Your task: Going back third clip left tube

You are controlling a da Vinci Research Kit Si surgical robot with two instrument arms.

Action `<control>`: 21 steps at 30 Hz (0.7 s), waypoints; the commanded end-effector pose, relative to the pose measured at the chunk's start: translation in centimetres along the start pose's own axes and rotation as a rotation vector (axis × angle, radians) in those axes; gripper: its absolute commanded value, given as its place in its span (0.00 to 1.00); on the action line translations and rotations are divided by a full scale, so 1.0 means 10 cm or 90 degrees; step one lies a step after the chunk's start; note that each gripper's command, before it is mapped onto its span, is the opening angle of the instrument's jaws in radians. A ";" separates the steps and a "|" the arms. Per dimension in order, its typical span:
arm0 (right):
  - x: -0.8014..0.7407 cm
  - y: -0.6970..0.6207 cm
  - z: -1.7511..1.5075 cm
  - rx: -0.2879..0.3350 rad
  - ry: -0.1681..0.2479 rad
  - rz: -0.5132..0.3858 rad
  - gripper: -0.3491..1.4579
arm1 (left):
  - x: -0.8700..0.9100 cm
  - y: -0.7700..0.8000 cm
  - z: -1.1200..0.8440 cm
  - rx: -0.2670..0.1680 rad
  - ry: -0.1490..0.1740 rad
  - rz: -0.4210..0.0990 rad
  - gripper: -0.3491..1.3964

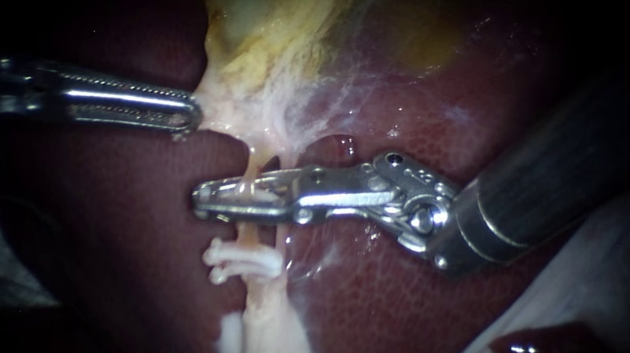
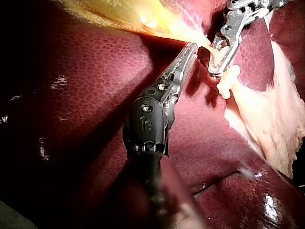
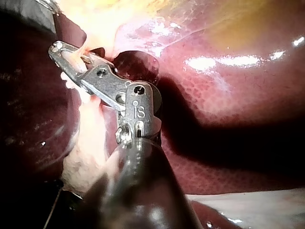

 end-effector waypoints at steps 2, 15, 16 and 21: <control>0.000 -0.001 0.002 0.005 -0.001 0.000 0.16 | -0.001 0.001 0.000 0.000 0.000 0.000 0.00; -0.025 0.042 0.021 -0.035 -0.008 -0.013 0.45 | -0.001 0.005 0.002 0.002 -0.001 0.001 0.00; -0.027 0.046 0.020 -0.035 -0.008 -0.013 0.45 | -0.001 0.006 0.002 0.002 -0.001 0.001 0.00; -0.037 0.063 0.014 -0.038 -0.008 0.040 0.44 | 0.000 0.007 0.002 0.002 -0.001 0.001 0.00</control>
